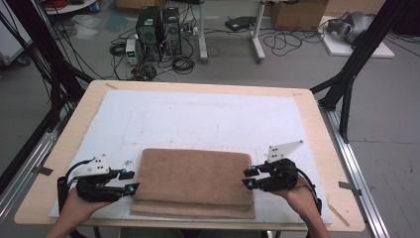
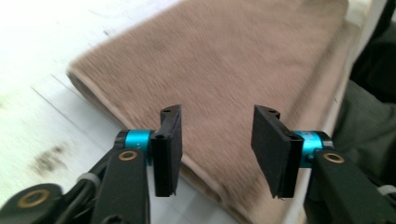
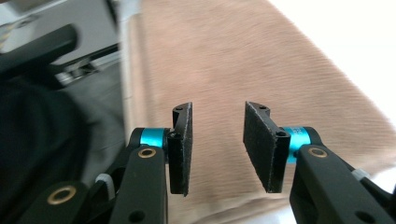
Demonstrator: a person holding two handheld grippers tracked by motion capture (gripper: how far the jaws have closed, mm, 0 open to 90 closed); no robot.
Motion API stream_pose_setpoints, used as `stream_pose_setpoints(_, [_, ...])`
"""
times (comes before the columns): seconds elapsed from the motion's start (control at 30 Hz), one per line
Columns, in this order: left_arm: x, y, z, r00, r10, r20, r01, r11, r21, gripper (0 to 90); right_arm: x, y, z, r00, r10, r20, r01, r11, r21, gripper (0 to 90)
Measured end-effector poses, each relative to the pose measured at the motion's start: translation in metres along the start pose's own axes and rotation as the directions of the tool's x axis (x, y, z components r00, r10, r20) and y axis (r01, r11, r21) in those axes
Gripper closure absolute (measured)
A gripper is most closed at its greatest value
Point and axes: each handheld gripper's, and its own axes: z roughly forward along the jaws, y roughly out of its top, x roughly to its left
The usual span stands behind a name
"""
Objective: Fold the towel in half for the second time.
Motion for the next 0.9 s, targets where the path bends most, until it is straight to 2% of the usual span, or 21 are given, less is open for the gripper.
stream_pose_setpoints(0.03, [0.002,0.003,0.002,0.9999,0.009,-0.008,-0.009,1.0,-0.003,51.2,-0.005,0.002,0.001,0.9997,-0.002,0.026,0.002,1.0,0.007,61.4])
stream_pose_setpoints(0.1, [0.008,0.009,0.008,0.9996,-0.006,-0.028,0.006,0.9999,-0.015,51.0,-0.013,0.006,0.005,0.9971,-0.006,0.076,0.004,1.0,0.025,58.1])
stream_pose_setpoints(0.2, [0.02,0.014,0.016,0.9966,-0.035,-0.075,0.033,0.9989,-0.035,51.2,-0.027,0.01,0.013,0.9926,0.005,0.121,-0.01,0.999,0.039,54.3])
stream_pose_setpoints(0.27, [0.03,0.016,0.023,0.9924,-0.043,-0.115,0.039,0.9987,-0.034,50.9,-0.036,0.011,0.019,0.9889,0.025,0.147,-0.03,0.999,0.031,50.7])
stream_pose_setpoints(0.33, [0.038,0.018,0.032,0.9884,-0.045,-0.145,0.042,0.9989,-0.018,49.2,-0.044,0.012,0.025,0.9811,0.029,0.191,-0.039,0.998,0.051,46.9])
stream_pose_setpoints(0.47, [0.053,0.022,0.054,0.9803,-0.038,-0.194,0.045,0.9985,0.032,44.1,-0.059,0.01,0.037,0.9692,0.04,0.243,-0.06,0.995,0.078,40.6])
stream_pose_setpoints(0.57, [0.061,0.021,0.068,0.979,-0.071,-0.191,0.081,0.9957,0.045,38.2,-0.067,0.006,0.043,0.9664,0.061,0.249,-0.086,0.992,0.089,37.8])
stream_pose_setpoints(0.73, [0.065,0.016,0.081,0.9824,-0.083,-0.168,0.098,0.9919,0.081,40.3,-0.077,-0.004,0.048,0.9678,0.104,0.229,-0.125,0.989,0.08,38.3])
stream_pose_setpoints(0.8, [0.066,0.015,0.083,0.9835,-0.095,-0.154,0.11,0.99,0.089,43.3,-0.078,-0.008,0.051,0.9751,0.112,0.191,-0.129,0.989,0.077,46.4])
stream_pose_setpoints(0.9, [0.07,0.012,0.082,0.9843,-0.128,-0.121,0.138,0.9879,0.072,47.0,-0.079,-0.009,0.054,0.981,0.12,0.152,-0.133,0.988,0.082,59.3])
